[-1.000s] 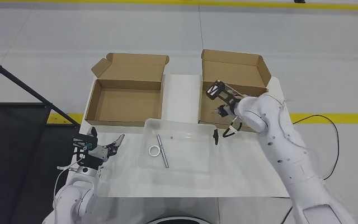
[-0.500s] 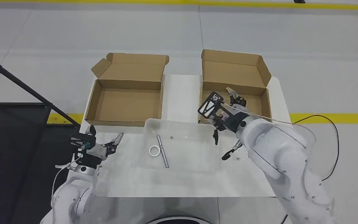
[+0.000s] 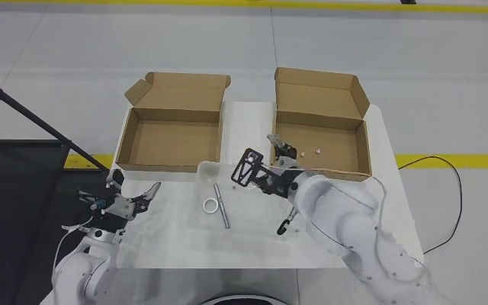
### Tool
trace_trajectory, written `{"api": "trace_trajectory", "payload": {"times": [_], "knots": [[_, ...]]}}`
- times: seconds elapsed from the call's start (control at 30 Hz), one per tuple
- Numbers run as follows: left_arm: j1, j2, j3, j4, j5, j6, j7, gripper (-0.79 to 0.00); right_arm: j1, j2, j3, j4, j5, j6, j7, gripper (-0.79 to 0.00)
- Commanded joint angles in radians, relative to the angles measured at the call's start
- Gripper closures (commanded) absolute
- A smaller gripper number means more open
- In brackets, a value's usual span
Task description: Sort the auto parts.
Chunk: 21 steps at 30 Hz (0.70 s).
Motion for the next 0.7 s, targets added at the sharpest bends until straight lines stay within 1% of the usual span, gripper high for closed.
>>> {"api": "trace_trajectory", "payload": {"times": [0.0, 0.13, 0.23, 0.67], "knots": [[0.005, -0.001, -0.004, 0.001, -0.006, 0.003, 0.002, -0.785, 0.04, -0.024, -0.084, 0.043, 0.016, 0.056, 0.026, -0.785], [0.013, -0.003, -0.003, 0.007, -0.019, 0.001, 0.006, -0.785, 0.11, -0.075, -0.192, 0.154, 0.081, 0.179, 0.037, -0.785], [0.013, -0.003, -0.003, 0.007, -0.019, 0.001, 0.006, -0.785, 0.148, -0.108, -0.224, 0.238, 0.151, 0.264, 0.039, -0.785], [0.013, -0.003, -0.003, 0.007, -0.019, 0.001, 0.006, -0.785, 0.149, -0.111, -0.227, 0.247, 0.157, 0.265, 0.035, -0.785]]}}
